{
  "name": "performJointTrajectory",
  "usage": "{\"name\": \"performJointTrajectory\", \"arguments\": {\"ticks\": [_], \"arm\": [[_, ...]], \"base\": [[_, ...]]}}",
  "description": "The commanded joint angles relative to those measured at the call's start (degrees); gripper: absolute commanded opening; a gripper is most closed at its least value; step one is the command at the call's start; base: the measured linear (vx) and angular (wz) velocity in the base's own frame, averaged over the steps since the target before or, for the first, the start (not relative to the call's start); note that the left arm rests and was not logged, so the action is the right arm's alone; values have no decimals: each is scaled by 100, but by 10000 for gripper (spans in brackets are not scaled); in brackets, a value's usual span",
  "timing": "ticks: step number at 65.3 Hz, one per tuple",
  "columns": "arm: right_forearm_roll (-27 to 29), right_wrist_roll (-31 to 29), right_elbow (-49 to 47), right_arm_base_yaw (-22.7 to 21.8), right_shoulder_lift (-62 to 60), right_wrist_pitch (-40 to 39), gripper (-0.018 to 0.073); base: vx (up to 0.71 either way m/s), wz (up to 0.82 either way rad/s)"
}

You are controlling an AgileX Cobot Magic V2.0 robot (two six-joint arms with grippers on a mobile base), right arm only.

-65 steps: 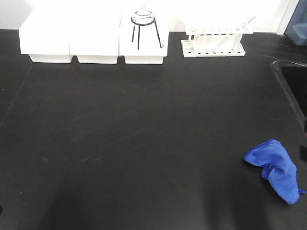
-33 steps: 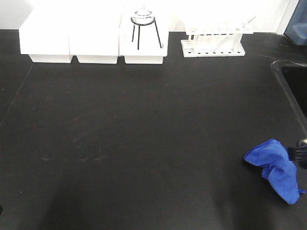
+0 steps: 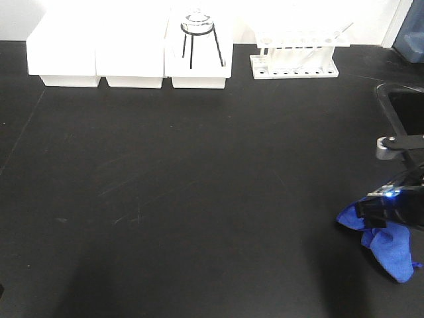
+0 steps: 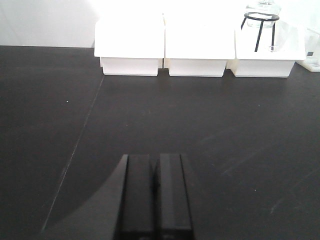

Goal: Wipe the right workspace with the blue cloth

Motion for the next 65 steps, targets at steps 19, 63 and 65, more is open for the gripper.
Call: {"name": "performJointTrajectory", "arguments": {"ticks": [19,63,65], "arm": [[-85,-7,-179,-27,682,-751,117],[145,-131,397,-22,-3867,-1352,-7],[160,-131,568,-22,-4318,-1516,-7]], "base": [[0,0],[0,0],[0,0]]}}
